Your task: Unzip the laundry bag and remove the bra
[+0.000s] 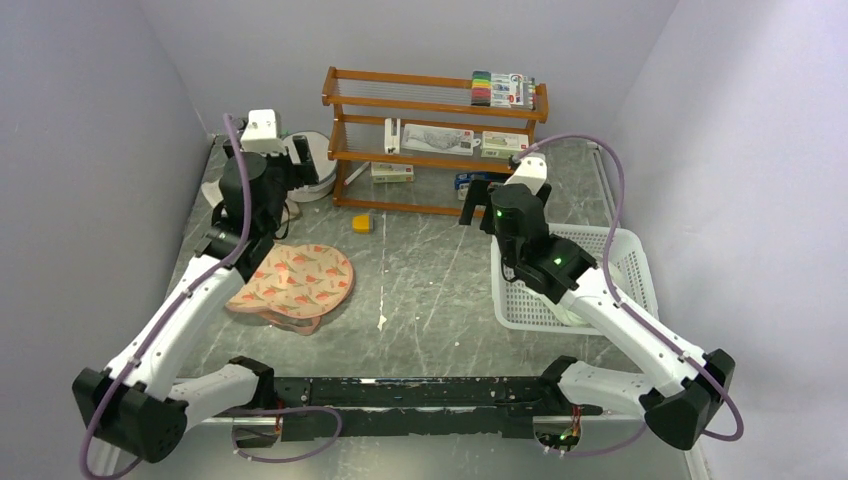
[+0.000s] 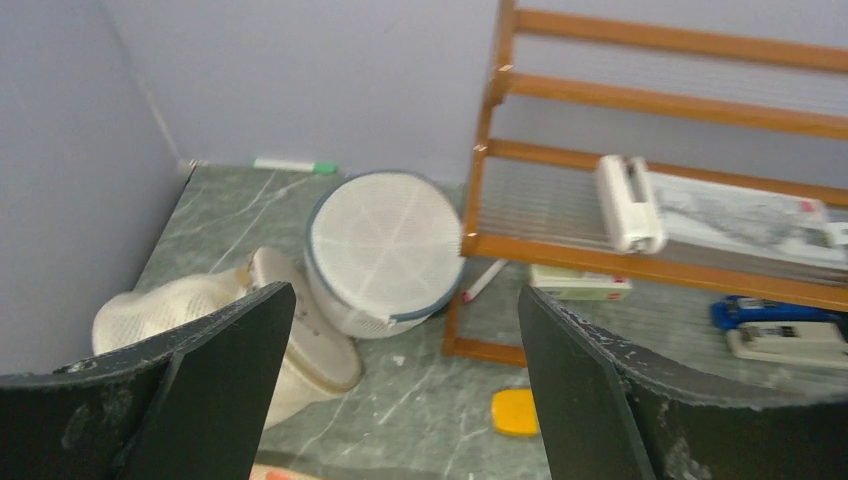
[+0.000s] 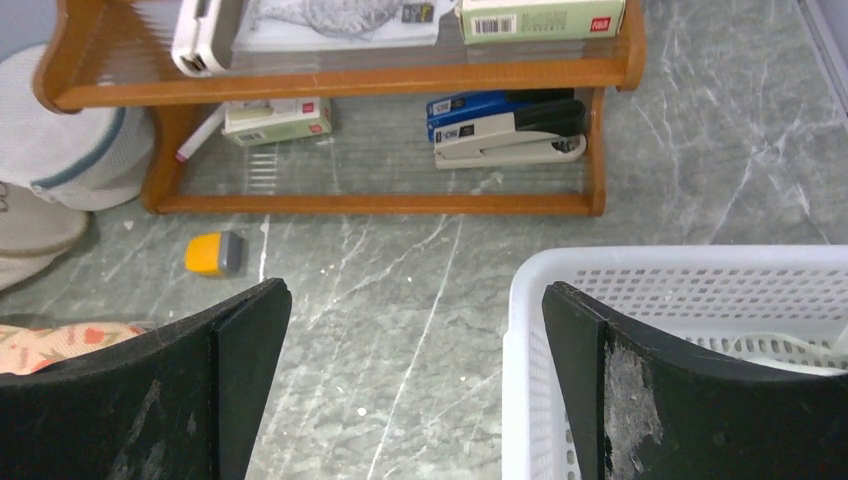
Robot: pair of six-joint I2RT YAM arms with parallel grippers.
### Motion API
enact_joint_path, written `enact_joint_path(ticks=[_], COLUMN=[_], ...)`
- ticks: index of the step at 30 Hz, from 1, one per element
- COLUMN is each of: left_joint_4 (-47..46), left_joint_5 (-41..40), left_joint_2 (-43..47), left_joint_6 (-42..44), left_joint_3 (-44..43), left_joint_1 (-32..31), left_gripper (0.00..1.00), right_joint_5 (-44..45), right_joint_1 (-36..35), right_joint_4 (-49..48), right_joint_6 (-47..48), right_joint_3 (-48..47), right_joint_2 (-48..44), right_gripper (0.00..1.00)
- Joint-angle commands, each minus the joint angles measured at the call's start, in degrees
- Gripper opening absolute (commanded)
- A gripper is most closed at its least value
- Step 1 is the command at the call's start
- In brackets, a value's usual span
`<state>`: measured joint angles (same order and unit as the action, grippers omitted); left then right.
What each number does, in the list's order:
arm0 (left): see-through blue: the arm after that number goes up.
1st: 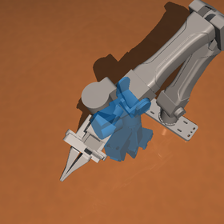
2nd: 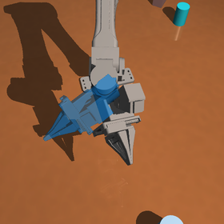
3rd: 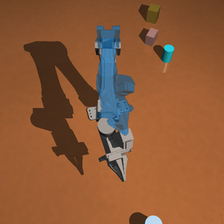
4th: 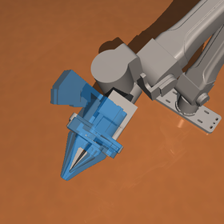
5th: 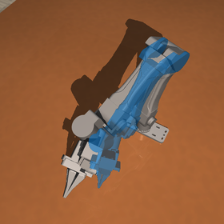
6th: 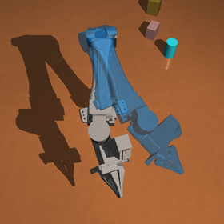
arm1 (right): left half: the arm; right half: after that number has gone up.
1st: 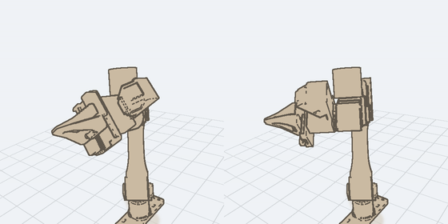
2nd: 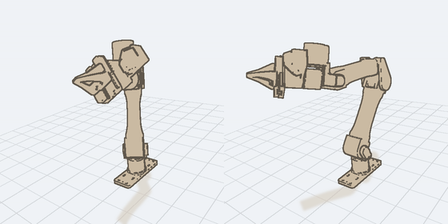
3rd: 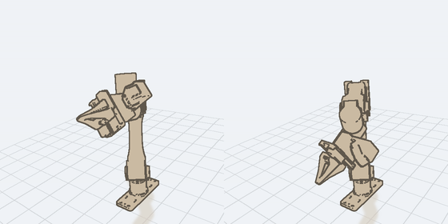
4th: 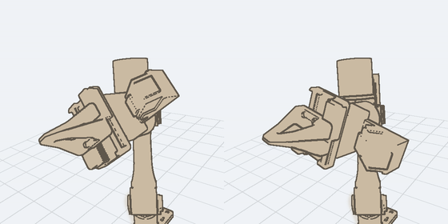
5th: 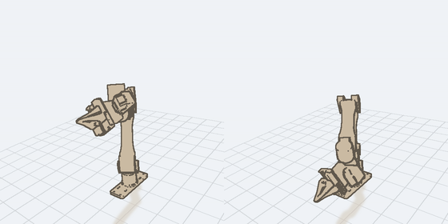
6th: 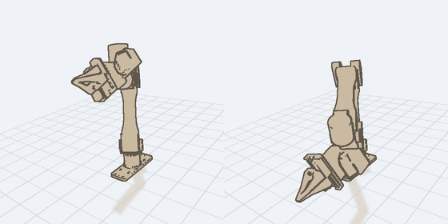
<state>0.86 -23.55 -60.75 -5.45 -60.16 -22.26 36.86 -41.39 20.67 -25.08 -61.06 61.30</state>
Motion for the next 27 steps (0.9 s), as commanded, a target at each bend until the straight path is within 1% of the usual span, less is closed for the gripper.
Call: enact_joint_path(ticks=[1,5,8,11,15,21,25,26,27], left_joint_4=[0.0,3.0,4.1,4.5,5.5,6.3,7.8,7.9,8.4], left_joint_5=[-5.0,-6.2,-8.7,-9.5,-7.7,-3.8,-1.6,-0.8,0.3], left_joint_2=[-4.7,-9.9,-12.8,-14.9,-18.7,-25.0,-29.0,-30.0,-31.1], left_joint_6=[-1.9,-4.7,-5.1,-6.0,-7.0,-8.1,-8.5,-8.2,-8.0], left_joint_3=[-1.7,-3.9,-4.7,-4.8,-5.8,-7.4,-9.0,-9.3,-9.9], left_joint_1=[3.3,7.6,10.1,12.9,15.8,18.6,20.3,20.5,20.8], left_gripper=[0.94,0.94,0.94,0.93,0.94,0.93,0.94,0.95,0.83], right_joint_5=[2.6,3.2,4.6,6.0,7.3,5.8,4.8,4.6,4.3], right_joint_1=[-0.6,-0.8,-0.9,-0.9,-0.9,-1.0,-1.0,-1.0,-1.0], right_joint_4=[3.3,2.6,0.1,-2.7,-4.6,-3.4,-3.0,-2.7,-2.5], right_joint_6=[-2.9,-2.4,-1.6,0.1,1.7,-0.8,0.6,0.8,0.7], right_joint_3=[-1.1,0.1,2.1,3.0,5.3,6.7,5.3,4.7,4.2], right_joint_2=[1.0,0.7,-0.3,-1.1,-1.3,-0.5,0.7,1.1,1.5], right_gripper=[1.00,1.00,1.00,1.00,1.00,1.00,1.00,1.00,1.00])
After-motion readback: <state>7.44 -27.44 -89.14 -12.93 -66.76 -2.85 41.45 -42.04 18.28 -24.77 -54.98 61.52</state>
